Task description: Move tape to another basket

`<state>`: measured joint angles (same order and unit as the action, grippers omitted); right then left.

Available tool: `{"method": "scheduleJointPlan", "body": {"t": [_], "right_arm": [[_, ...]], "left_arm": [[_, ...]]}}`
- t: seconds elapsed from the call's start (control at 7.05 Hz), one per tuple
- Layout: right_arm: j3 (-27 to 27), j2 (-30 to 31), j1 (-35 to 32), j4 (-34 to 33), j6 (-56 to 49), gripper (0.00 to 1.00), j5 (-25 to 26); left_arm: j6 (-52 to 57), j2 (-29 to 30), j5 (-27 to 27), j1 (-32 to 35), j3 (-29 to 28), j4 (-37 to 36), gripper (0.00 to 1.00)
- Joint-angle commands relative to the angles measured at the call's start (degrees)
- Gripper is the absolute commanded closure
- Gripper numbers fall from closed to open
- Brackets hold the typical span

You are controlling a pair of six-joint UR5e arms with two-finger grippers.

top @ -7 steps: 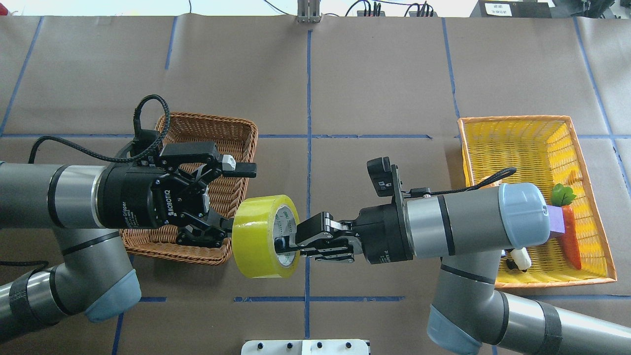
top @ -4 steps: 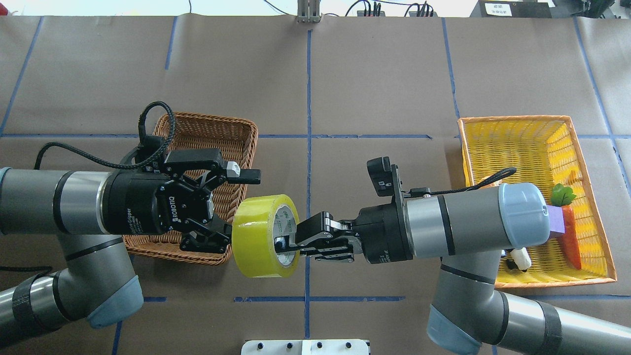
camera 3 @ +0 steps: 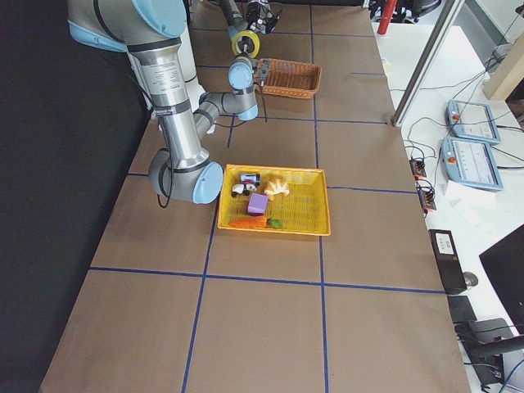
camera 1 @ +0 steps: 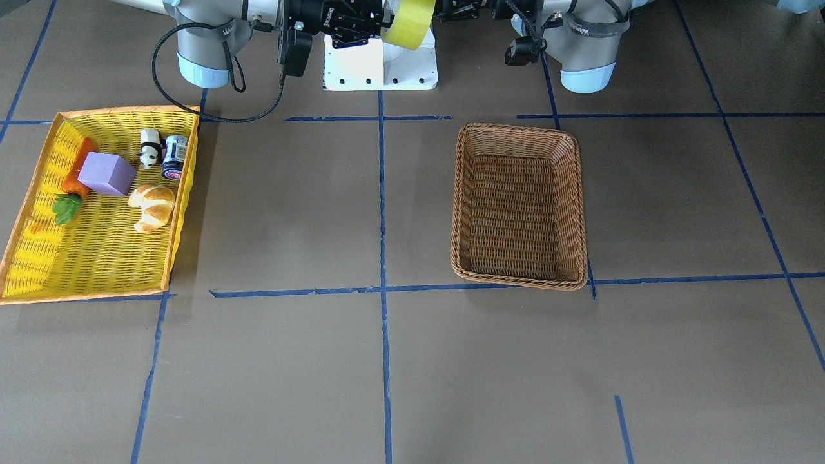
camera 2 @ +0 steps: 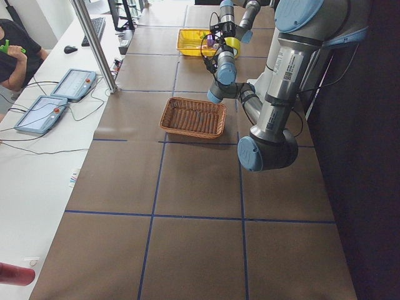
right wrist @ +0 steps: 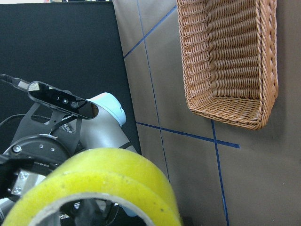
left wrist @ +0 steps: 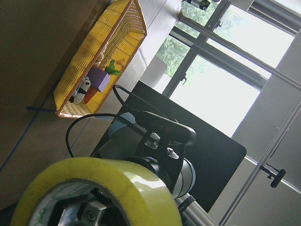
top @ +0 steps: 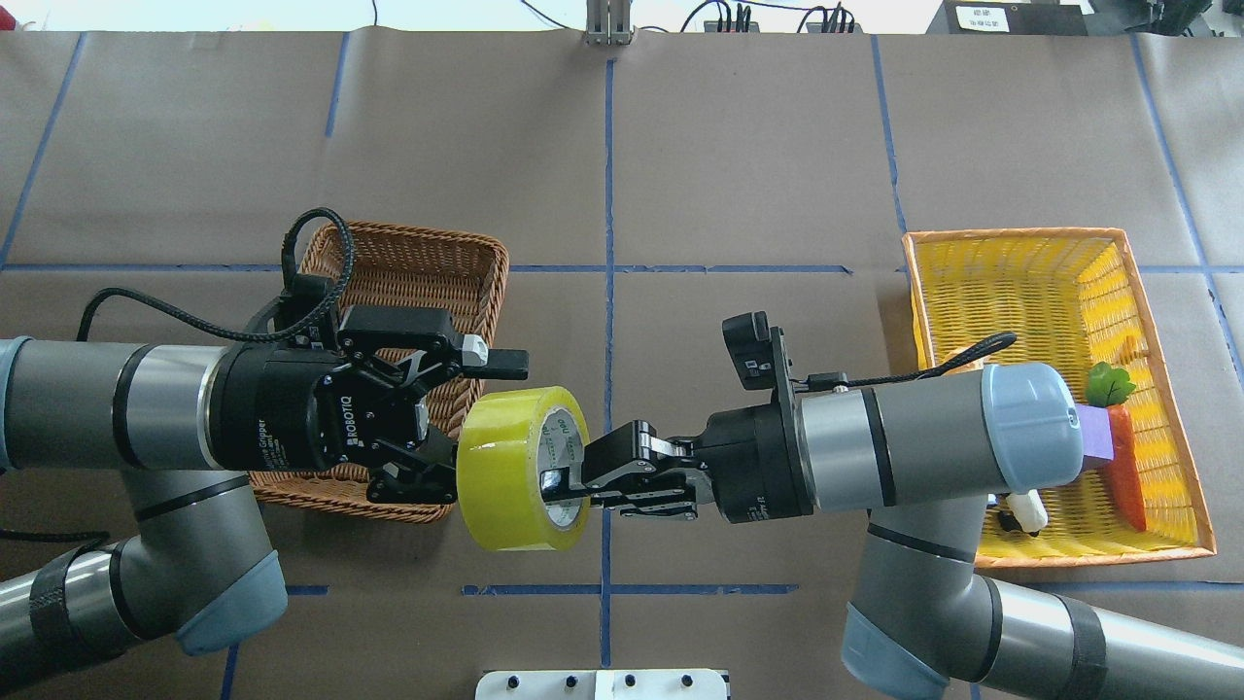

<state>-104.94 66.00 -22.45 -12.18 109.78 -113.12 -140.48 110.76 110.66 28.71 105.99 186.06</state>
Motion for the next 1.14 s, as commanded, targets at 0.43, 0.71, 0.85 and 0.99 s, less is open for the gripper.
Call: {"method": "scheduleJointPlan", "body": {"t": [0.43, 0.71, 0.85, 0.99], "right_arm": [[0.4, -0.1, 0.4, 0.4, 0.0, 0.00, 0.0], [0.4, 0.0, 0.4, 0.4, 0.0, 0.00, 0.0], [0.4, 0.0, 0.4, 0.4, 0.0, 0.00, 0.0], [0.4, 0.0, 0.4, 0.3, 0.0, 0.00, 0.0]], "left_arm": [[0.2, -0.1, 0.2, -0.1, -0.1, 0.0, 0.92], [0.1, -0.1, 0.3, -0.1, -0.2, 0.1, 0.94], [0.1, -0.1, 0.3, -0.1, 0.2, 0.2, 0.95], [0.0, -0.9, 0.8, 0.2, 2.0, 0.1, 0.95]]}}
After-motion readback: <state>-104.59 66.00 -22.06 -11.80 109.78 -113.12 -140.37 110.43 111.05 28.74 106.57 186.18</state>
